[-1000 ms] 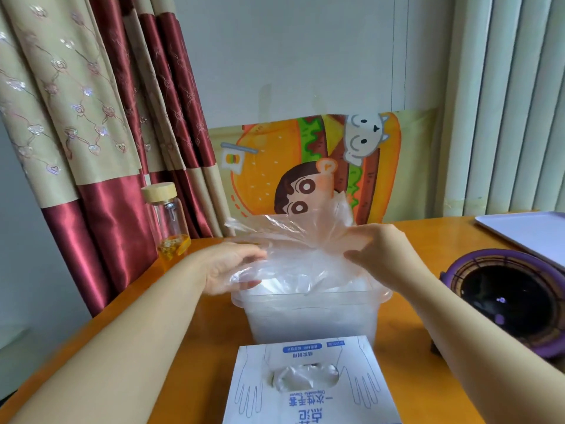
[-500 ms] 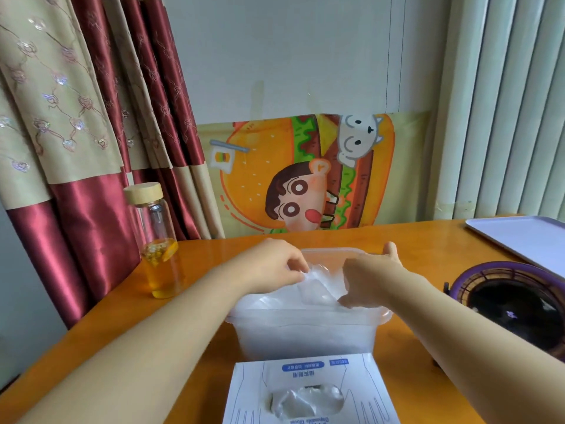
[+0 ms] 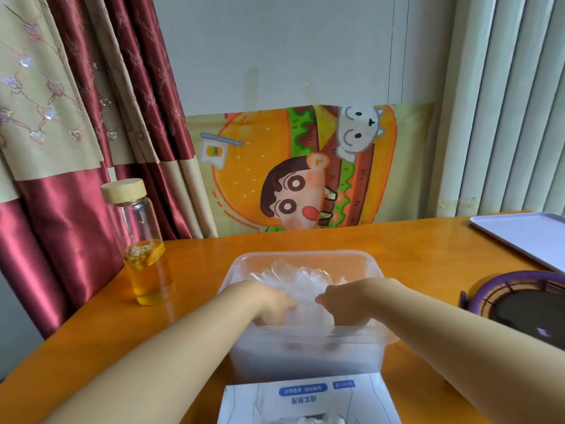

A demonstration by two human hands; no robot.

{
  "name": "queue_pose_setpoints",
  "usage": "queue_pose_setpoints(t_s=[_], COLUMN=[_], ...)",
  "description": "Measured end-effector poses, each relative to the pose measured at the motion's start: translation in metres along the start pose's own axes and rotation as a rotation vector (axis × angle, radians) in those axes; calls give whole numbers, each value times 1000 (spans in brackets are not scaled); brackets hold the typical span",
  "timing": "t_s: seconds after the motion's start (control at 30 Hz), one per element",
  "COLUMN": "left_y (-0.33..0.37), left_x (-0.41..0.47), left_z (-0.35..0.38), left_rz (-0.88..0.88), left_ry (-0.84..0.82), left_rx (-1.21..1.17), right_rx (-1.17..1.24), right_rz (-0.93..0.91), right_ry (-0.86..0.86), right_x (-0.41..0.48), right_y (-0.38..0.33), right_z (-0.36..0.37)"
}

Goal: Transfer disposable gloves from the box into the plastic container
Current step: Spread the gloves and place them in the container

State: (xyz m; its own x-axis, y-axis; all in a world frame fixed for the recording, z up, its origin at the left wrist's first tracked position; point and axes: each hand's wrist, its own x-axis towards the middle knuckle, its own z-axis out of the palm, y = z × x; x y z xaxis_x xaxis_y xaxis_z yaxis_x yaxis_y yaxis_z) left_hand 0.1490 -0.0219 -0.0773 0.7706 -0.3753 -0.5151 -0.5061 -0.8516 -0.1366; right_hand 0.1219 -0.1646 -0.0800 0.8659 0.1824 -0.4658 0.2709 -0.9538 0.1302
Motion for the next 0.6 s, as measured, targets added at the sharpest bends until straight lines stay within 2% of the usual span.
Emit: queue_pose_setpoints(t_s=[0.27,0.37,0.47,0.6], left_y=[2,5,-2,-22], left_x=[-7,-16,-26,-42], left_z=[9,10,1,-8], left_rz=[-98,-53,46,74], left_ry=[-56,-25,90,278], left_rx=[-95,-110,-164,-164], right_rx=[-164,-179,-135,-46], right_rz=[15,2,-14,-52], right_ry=[-59,-22,37,176], right_x=[17,16,2,-29], right_y=[6,3,-2,-1], right_z=[10,8,-4,-22])
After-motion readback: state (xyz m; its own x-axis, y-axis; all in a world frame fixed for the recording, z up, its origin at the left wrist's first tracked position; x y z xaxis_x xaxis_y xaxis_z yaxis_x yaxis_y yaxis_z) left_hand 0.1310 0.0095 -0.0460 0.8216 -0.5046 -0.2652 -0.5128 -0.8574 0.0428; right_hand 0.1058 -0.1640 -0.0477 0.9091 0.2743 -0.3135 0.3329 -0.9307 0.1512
